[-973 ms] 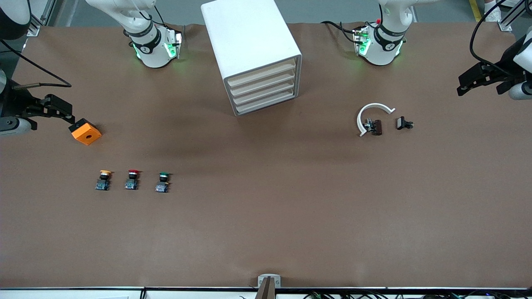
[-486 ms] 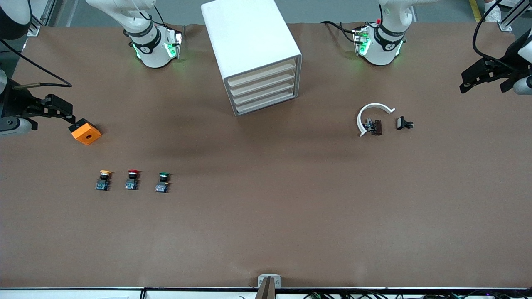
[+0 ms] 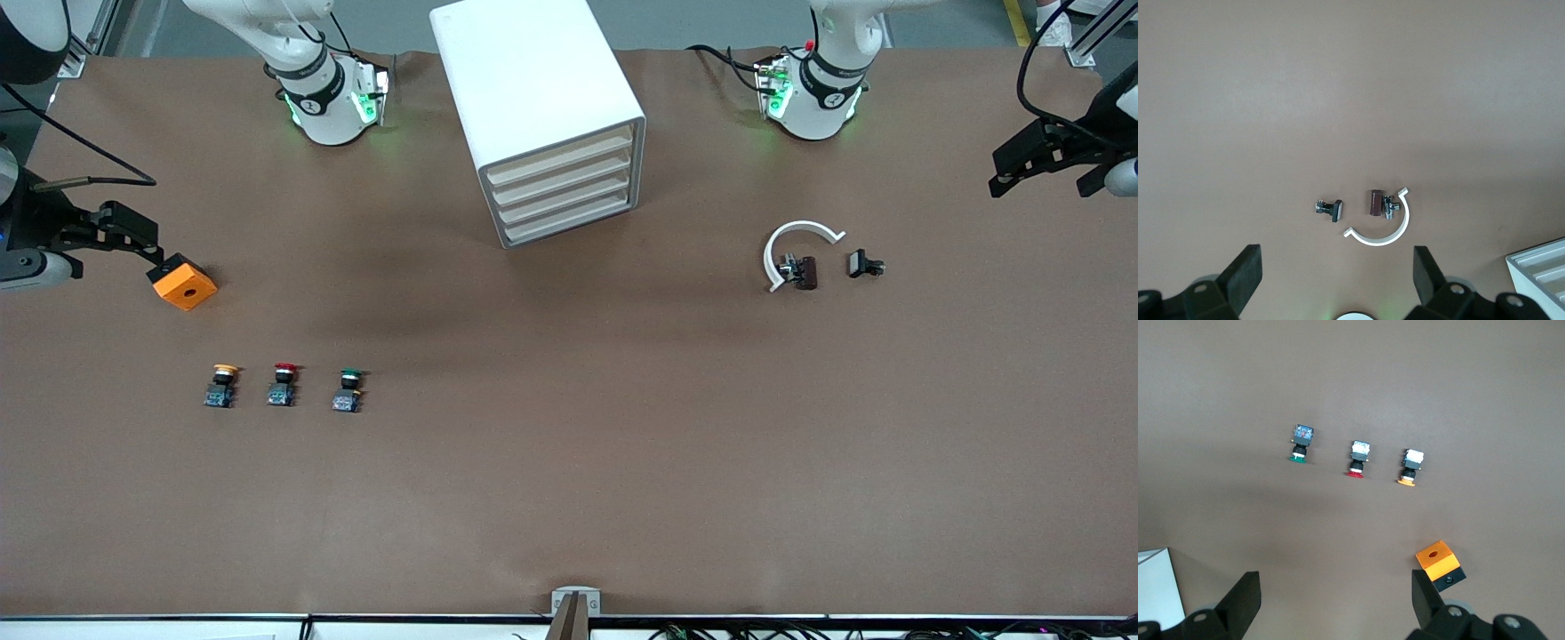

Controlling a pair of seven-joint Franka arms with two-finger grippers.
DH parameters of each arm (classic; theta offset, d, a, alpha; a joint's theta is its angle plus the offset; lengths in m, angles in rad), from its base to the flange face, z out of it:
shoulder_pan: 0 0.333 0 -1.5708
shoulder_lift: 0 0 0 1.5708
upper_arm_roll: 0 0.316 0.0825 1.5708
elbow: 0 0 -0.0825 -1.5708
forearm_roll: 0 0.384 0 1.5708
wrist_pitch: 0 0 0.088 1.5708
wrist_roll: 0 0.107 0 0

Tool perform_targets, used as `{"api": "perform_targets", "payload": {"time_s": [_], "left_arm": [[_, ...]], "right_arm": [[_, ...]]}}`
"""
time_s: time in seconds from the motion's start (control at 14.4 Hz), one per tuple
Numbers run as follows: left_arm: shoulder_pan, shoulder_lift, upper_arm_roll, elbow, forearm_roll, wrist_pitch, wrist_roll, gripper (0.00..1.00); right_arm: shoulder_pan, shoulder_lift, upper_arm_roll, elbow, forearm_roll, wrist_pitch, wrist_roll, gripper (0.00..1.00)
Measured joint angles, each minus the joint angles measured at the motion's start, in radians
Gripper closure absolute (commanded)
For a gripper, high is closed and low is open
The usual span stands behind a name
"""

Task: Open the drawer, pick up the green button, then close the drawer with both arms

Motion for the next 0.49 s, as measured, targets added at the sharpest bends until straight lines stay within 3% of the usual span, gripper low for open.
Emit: {"api": "perform_targets", "payload": {"time_s": [0.28,0.49], "left_arm": [[0.000,0.000,-0.001,0.004,0.000,-0.002,0.012,0.00],[-0.003,0.000,-0.006,0.007,0.000,-0.012,0.012,0.00]], "right_arm": [[0.000,-0.011,0.000,-0.004,0.000,-0.014,-0.002,0.00],[-0.001,-0.055,-0.003,-0.064,0.000,0.037,-0.004,0.00]]}}
